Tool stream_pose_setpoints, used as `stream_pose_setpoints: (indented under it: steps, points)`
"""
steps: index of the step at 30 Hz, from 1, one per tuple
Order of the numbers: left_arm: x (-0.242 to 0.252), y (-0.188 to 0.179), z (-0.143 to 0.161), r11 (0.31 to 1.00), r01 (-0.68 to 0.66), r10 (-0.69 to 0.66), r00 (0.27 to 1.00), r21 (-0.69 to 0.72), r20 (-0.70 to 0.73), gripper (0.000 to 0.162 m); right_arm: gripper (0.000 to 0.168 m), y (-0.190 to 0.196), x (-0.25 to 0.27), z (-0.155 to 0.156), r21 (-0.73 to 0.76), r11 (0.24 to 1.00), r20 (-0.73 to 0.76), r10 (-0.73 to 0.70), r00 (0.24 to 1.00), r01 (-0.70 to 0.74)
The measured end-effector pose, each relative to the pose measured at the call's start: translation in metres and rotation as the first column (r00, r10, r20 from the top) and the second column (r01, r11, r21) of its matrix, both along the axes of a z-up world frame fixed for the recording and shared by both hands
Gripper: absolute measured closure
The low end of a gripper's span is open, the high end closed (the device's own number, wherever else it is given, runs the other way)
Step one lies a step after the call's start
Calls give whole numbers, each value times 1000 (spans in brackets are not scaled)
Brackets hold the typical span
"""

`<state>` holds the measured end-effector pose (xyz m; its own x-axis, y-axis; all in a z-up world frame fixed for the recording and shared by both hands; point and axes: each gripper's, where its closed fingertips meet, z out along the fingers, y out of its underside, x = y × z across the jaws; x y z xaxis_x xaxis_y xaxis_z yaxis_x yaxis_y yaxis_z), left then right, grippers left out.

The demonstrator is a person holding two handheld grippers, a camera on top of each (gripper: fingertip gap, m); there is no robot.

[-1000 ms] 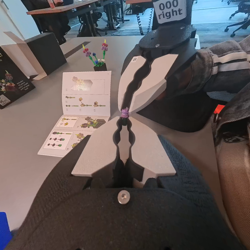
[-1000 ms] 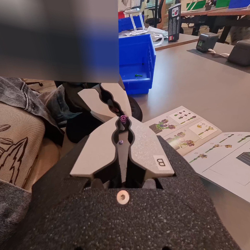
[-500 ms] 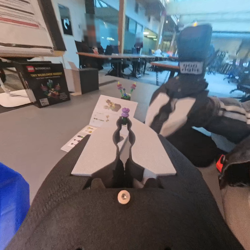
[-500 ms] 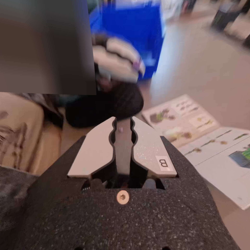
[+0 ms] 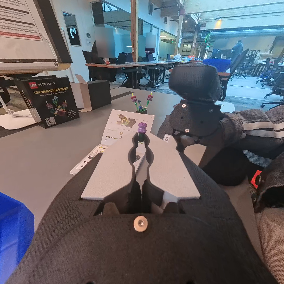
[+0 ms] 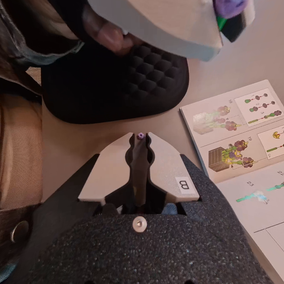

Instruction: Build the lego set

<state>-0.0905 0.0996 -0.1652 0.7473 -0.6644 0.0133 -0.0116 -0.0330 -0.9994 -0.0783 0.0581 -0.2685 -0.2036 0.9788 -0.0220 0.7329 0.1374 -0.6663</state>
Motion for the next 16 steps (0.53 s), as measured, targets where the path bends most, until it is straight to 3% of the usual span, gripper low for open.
stream_pose_setpoints:
  steps: [16]
  points:
    - [6, -1, -6, 1000, 27, -27, 999, -12, -47, 156, 162, 2, -1, -1, 65, 998, -19, -10, 1000, 11]
